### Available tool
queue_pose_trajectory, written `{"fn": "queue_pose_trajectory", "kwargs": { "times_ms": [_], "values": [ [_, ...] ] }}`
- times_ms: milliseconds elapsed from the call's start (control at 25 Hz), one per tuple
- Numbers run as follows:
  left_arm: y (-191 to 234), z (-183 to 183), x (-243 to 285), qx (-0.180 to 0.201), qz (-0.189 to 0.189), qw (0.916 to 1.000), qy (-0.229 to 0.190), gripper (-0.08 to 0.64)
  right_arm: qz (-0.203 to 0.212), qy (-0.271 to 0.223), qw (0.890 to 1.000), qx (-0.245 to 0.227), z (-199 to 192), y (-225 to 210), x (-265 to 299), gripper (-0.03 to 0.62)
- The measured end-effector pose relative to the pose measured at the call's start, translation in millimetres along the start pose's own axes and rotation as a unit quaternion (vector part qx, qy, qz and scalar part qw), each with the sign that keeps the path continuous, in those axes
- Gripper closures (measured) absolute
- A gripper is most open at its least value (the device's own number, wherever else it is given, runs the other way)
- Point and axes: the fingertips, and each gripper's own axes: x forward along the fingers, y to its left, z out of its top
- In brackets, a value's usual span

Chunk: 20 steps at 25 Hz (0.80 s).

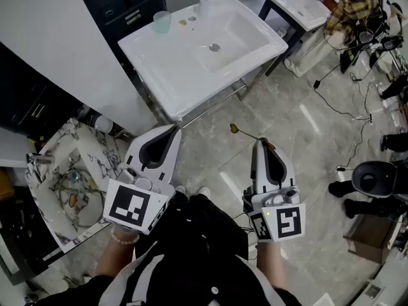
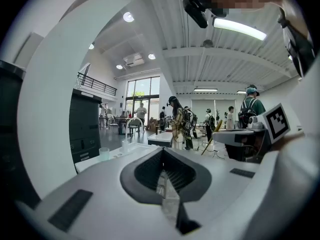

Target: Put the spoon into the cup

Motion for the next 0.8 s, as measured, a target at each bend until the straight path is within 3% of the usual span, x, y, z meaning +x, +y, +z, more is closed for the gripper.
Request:
{"fn": "queue_pose_trajectory", "kwargs": {
  "times_ms": [800],
  "values": [
    [-67,6,7,0.006,0.005,0.9998,-0.016,0.558,-0.009,-0.018,0.999,0.025,-3,-51,-50,0.584]
  ]
}}
